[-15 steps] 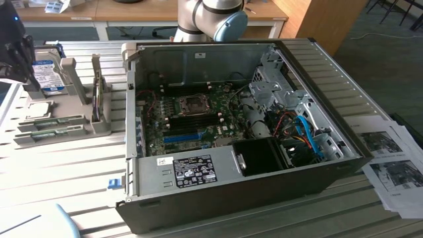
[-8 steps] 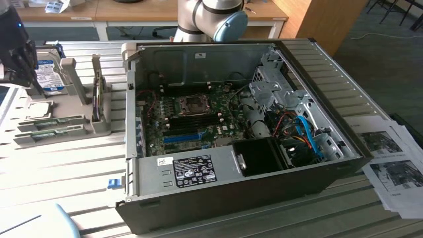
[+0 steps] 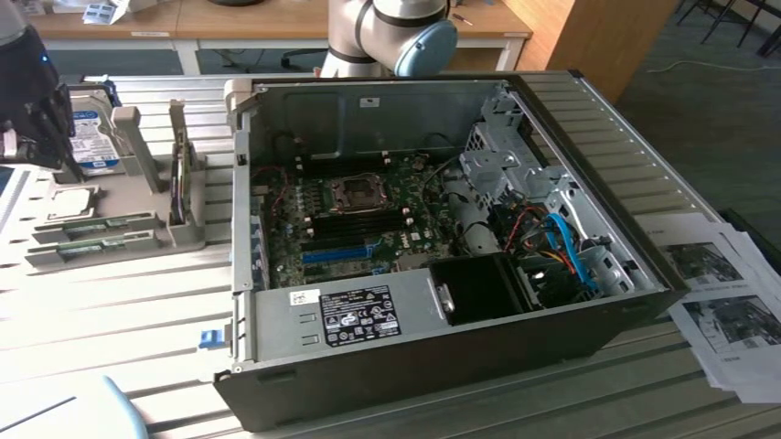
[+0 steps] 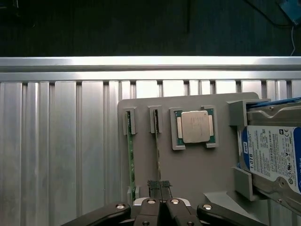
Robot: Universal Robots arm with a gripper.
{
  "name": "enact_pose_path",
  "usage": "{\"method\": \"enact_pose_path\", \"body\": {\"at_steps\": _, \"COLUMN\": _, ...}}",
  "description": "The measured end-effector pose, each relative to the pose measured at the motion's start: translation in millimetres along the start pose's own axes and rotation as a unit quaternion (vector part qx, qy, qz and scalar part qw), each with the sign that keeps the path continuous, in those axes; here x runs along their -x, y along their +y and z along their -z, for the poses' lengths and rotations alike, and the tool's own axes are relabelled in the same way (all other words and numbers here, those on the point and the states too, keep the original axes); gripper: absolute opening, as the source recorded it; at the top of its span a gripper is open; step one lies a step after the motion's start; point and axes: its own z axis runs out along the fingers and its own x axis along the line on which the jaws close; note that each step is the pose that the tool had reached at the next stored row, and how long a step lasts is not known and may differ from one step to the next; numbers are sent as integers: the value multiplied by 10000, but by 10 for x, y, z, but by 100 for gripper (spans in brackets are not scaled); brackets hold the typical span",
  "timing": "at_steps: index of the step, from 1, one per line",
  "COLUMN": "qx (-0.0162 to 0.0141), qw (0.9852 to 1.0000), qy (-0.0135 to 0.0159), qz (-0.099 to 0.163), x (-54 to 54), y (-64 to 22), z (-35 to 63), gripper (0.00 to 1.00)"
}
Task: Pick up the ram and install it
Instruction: 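Pick up the ram and move it above insertion slot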
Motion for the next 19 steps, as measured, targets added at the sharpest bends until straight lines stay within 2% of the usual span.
{"method": "enact_pose_path", "body": {"at_steps": 9, "qx": 2, "qw": 10000, "qy": 4, "qz": 80, "x": -3, "y": -6, "z": -129, "gripper": 9}}
{"method": "enact_pose_path", "body": {"at_steps": 19, "qx": 2, "qw": 10000, "qy": 4, "qz": 90, "x": -26, "y": -7, "z": -137, "gripper": 9}}
